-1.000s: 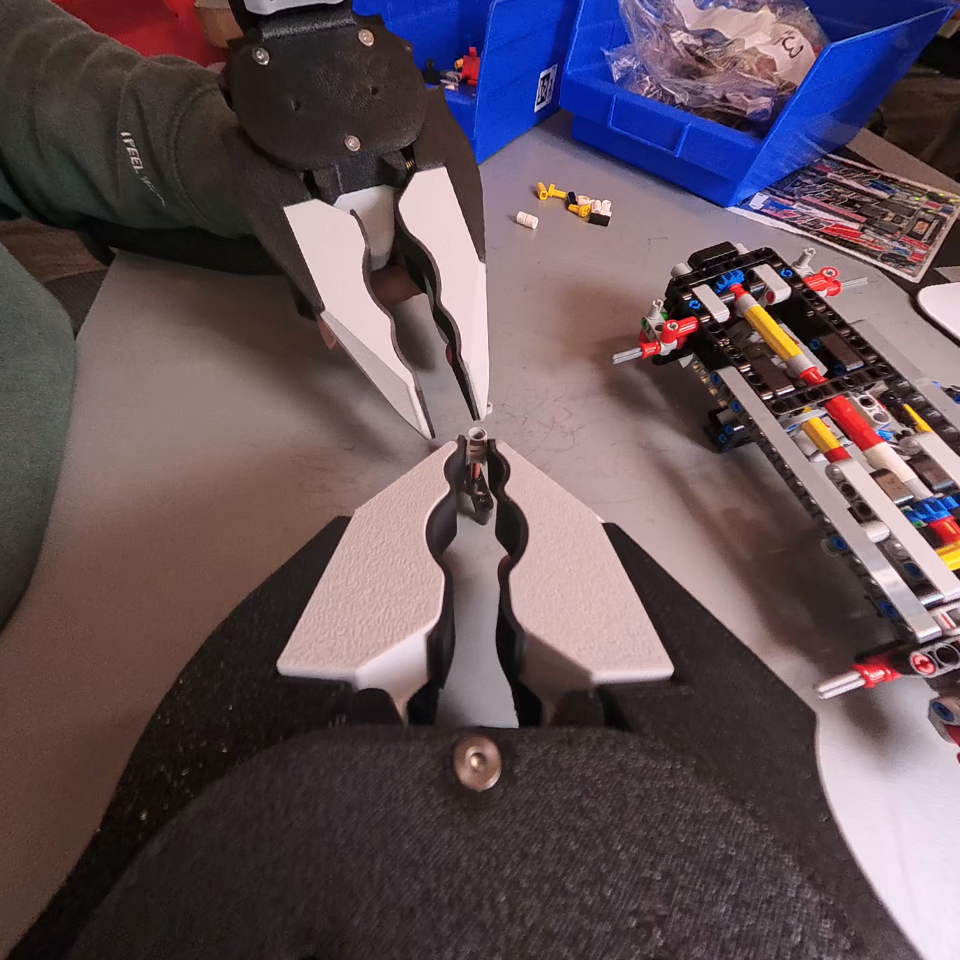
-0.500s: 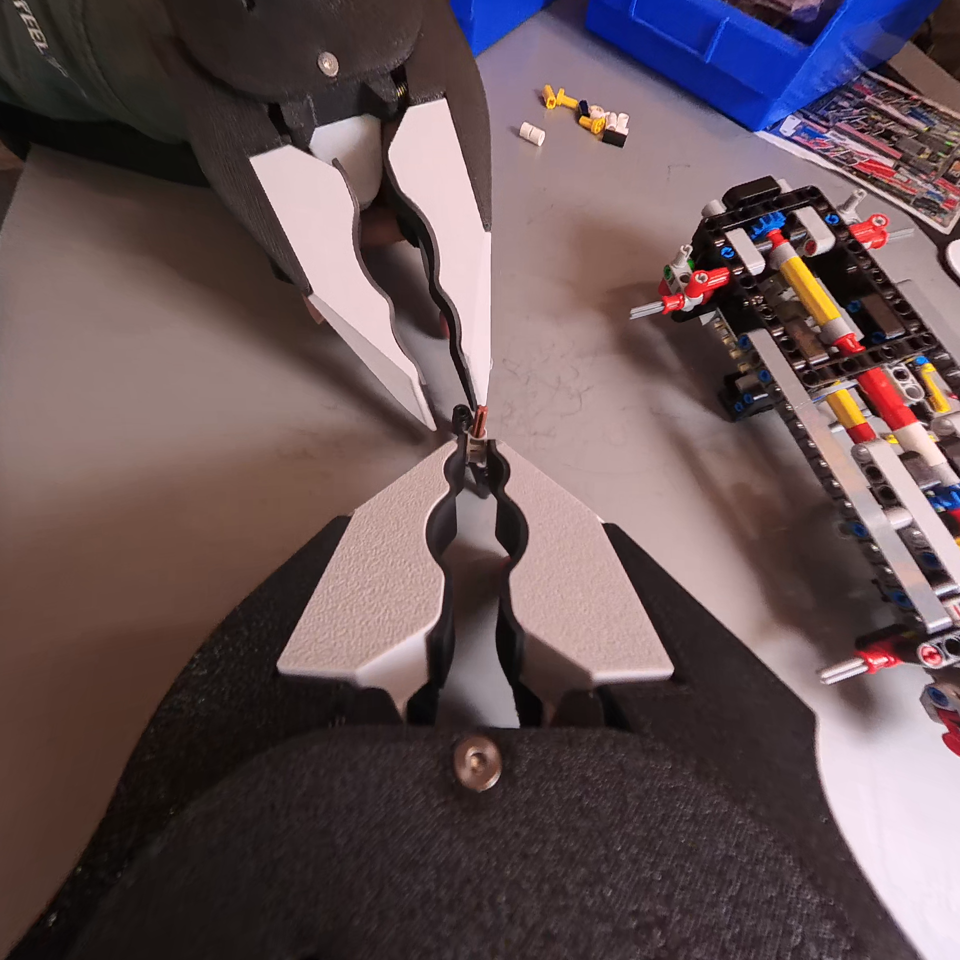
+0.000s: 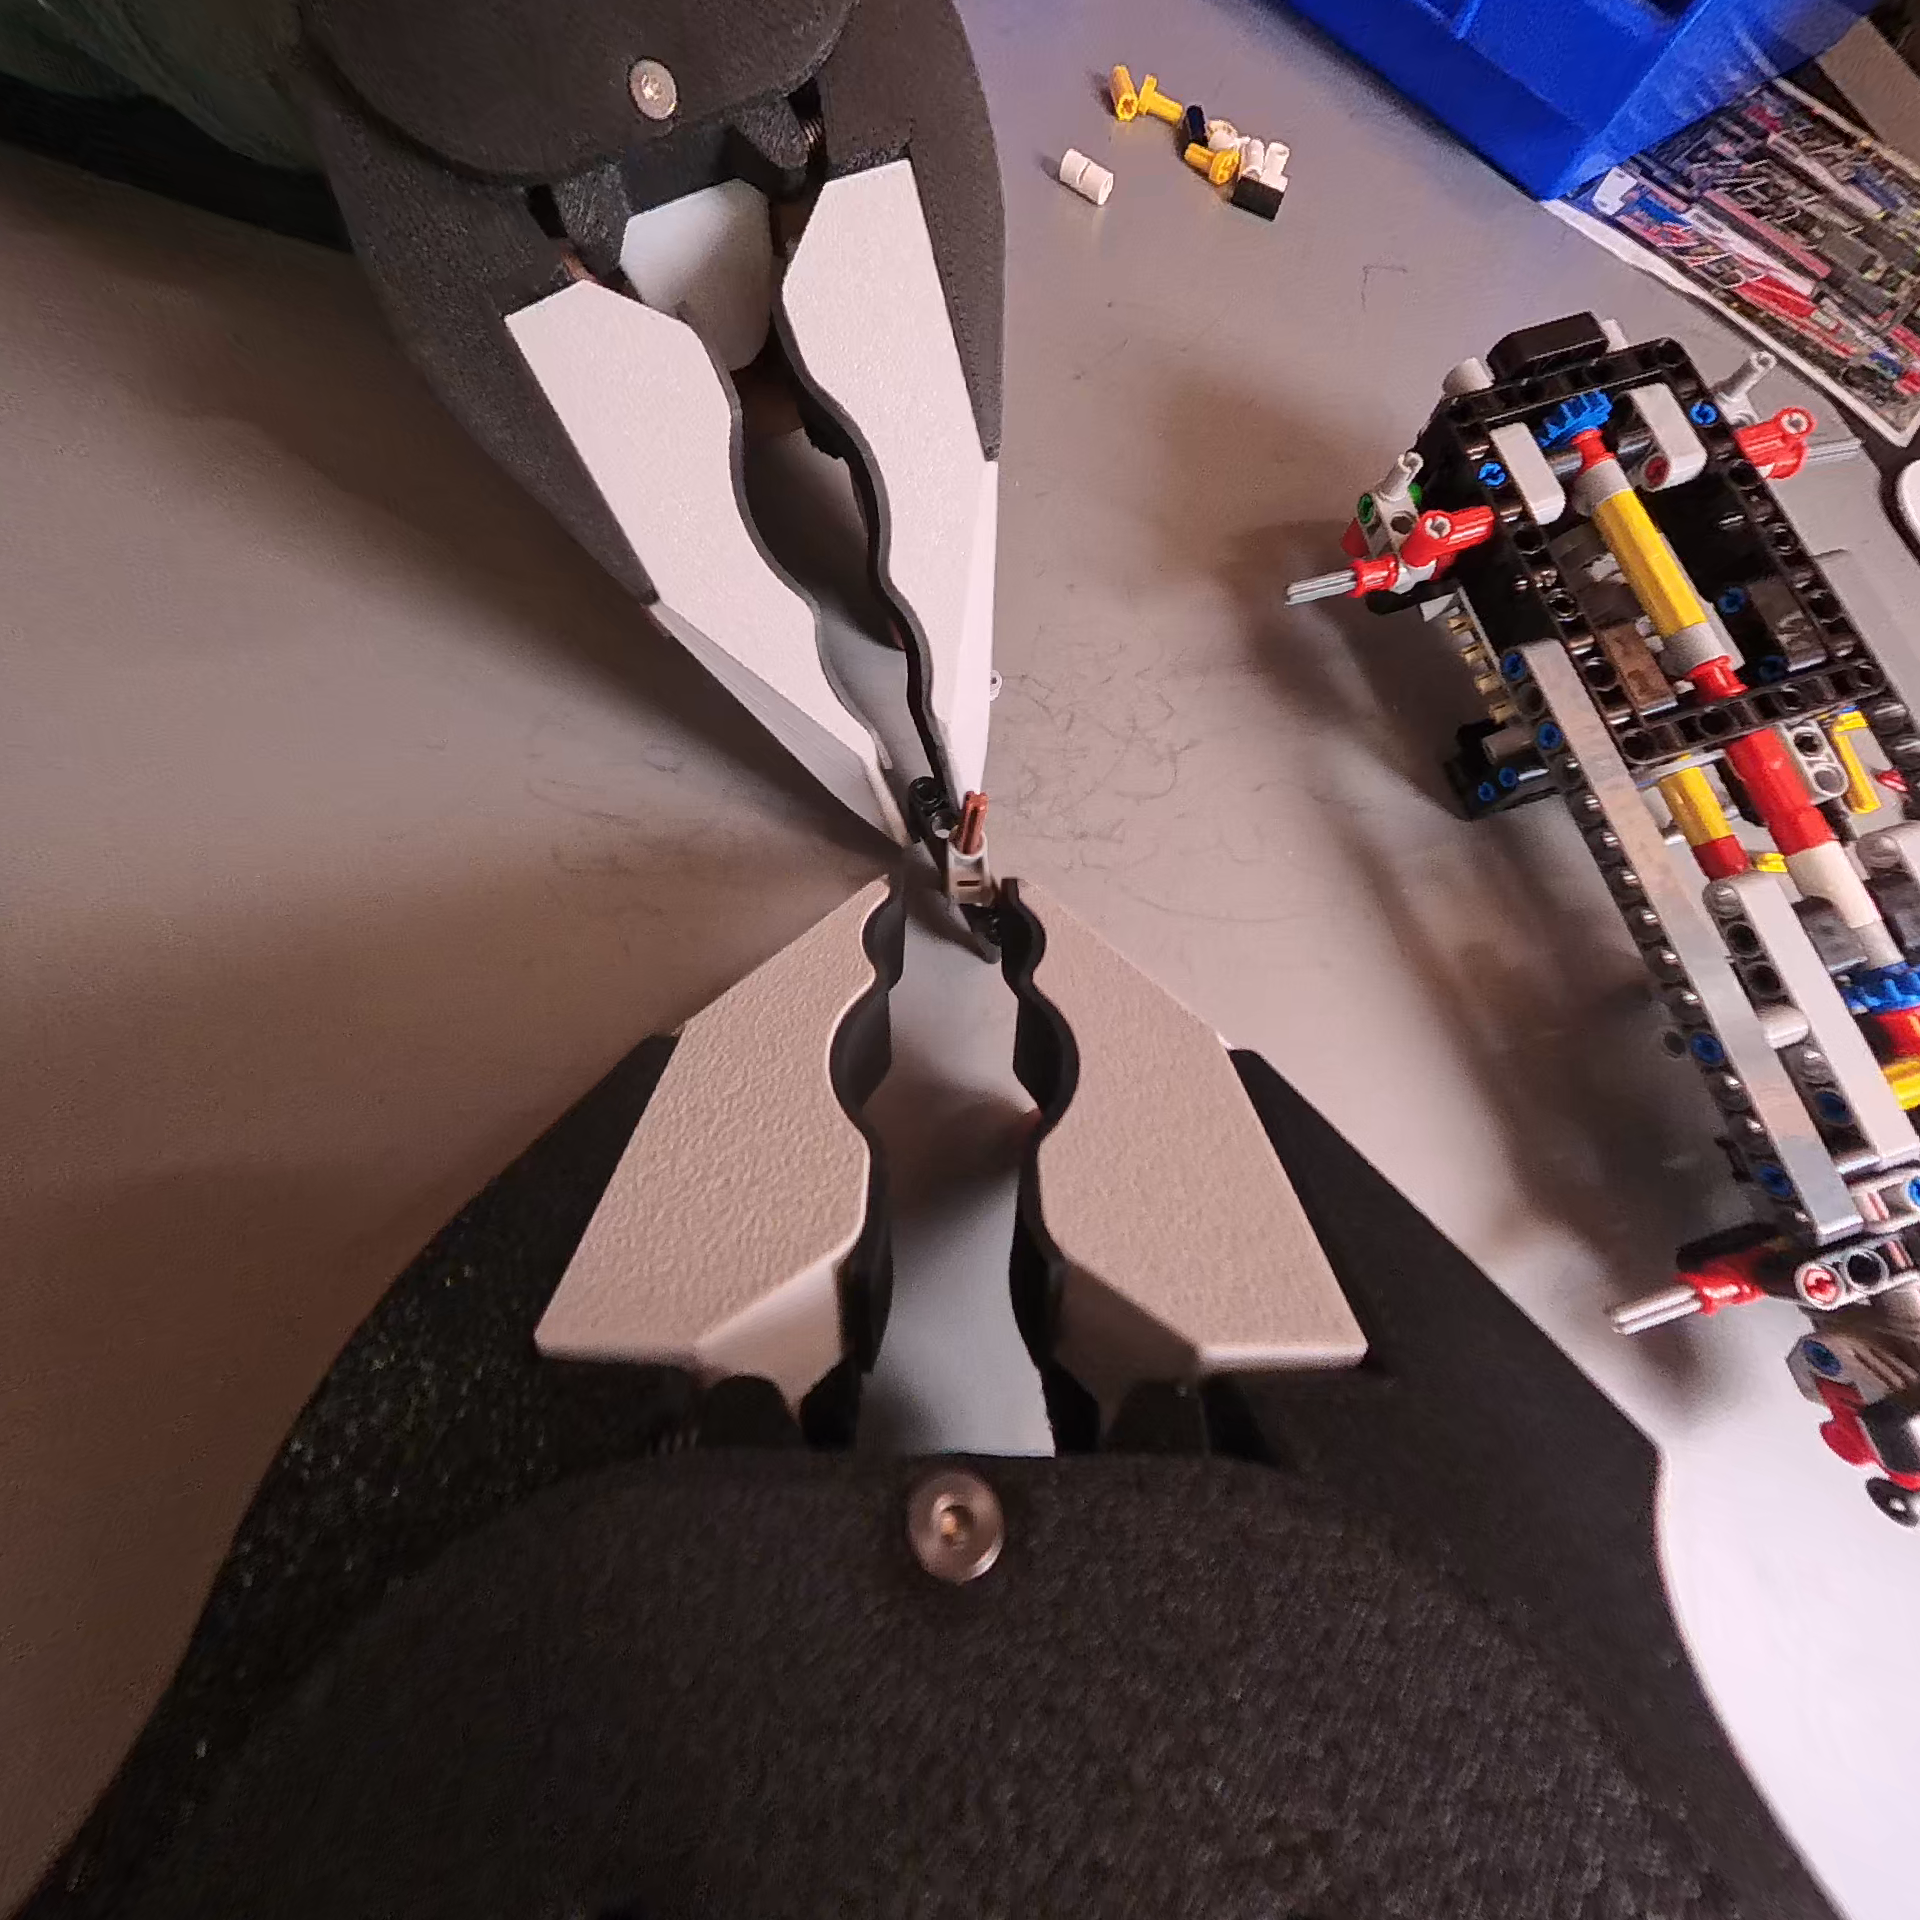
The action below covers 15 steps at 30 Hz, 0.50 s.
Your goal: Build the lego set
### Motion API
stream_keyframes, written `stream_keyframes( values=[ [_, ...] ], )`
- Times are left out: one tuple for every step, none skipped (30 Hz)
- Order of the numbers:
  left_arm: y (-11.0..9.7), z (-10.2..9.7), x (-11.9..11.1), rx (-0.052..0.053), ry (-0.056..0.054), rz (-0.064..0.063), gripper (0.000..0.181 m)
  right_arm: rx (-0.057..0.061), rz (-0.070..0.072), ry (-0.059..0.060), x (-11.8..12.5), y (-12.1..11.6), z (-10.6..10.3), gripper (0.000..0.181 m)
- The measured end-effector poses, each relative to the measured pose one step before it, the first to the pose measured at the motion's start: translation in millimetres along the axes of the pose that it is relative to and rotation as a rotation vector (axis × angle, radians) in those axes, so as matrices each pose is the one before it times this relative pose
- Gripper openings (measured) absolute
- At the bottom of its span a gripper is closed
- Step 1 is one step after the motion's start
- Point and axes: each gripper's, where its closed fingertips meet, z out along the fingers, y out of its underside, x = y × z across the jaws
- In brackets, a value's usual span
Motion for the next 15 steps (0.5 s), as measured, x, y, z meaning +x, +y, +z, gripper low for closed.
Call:
stream_keyframes(
  values=[
    [0.06, 0.1, -0.62, -0.001, -0.0037, -0.0018, 0.006, -0.0032, -0.003, -0.0003, -0.78, 0.31, 0.22, 0.015],
    [0.09, 0.16, -0.41, -0.0009, -0.003, -0.0011, 0.006, -0.0017, -0.0056, -0.0007, -0.97, -0.03, 0.08, 0.014],
    [0.03, 0.05, -0.27, -0.0009, -0.0023, -0.0009, 0.006, -0.001, -0.0051, 0.001, -0.68, -0.13, -0.02, 0.014],
    [0.02, 0.06, -0.19, -0.0008, -0.0018, -0.0012, 0.006, -0.0026, -0.0031, -0.0001, -0.65, 0.11, -0.08, 0.015],
    [-0.04, 0.18, -0.21, -0.0007, -0.0014, -0.002, 0.006, -0.0014, -0.0012, -0.0006, -0.57, 0.02, -0.03, 0.015],
    [0.02, 0.15, -0.25, -0.0005, -0.0005, -0.0026, 0.006, 0.0004, -0.0011, -0.0018, -0.59, -0.14, -0.14, 0.014],
    [-0.07, 0.05, -0.06, -0.0002, 0.0007, -0.0022, 0.006, -0.001, 0.0003, -0.0015, -0.6, -0.06, -0.08, 0.014],
    [0.05, 0.06, -0.06, -0.0002, 0.0009, -0.0022, 0.006, -0.0019, 0.0003, -0.0025, -0.58, 0.29, -0.05, 0.014],
    [-0.05, 0.06, -0.08, -0.0002, 0.0017, -0.0018, 0.006, -0.0009, 0.0008, -0.0024, -0.57, 0.08, 0.1, 0.014],
    [-0.1, 0.06, 0.24, 0.0, 0.0034, -0.0011, 0.006, 0.0009, 0.001, -0.0012, -0.54, -0.13, 0.16, 0.014],
    [-0.05, 0.03, 0.29, 0.0003, 0.0054, -0.0007, 0.006, -0.0003, -0.0001, -0.0014, -0.46, 0.0, 0.29, 0.014],
    [-0.09, 0.05, 0.44, 0.0005, 0.0064, -0.0007, 0.005, -0.0028, -0.0023, 0.0007, -0.06, 0.19, 0.15, 0.014],
    [0.04, -0.02, 0.24, 0.0002, 0.0061, -0.0013, 0.005, 0.0, -0.0025, -0.0016, -0.31, -0.16, -0.03, 0.014],
    [-0.05, -0.04, 0.06, 0.0001, 0.0051, -0.0021, 0.006, 0.0017, 0.0006, -0.002, -0.37, -0.2, -0.1, 0.014],
    [0.1, -0.13, -0.05, 0.0004, 0.004, -0.0013, 0.006, -0.0008, 0.0008, -0.0002, 0.08, 0.22, -0.16, 0.014]
  ],
)
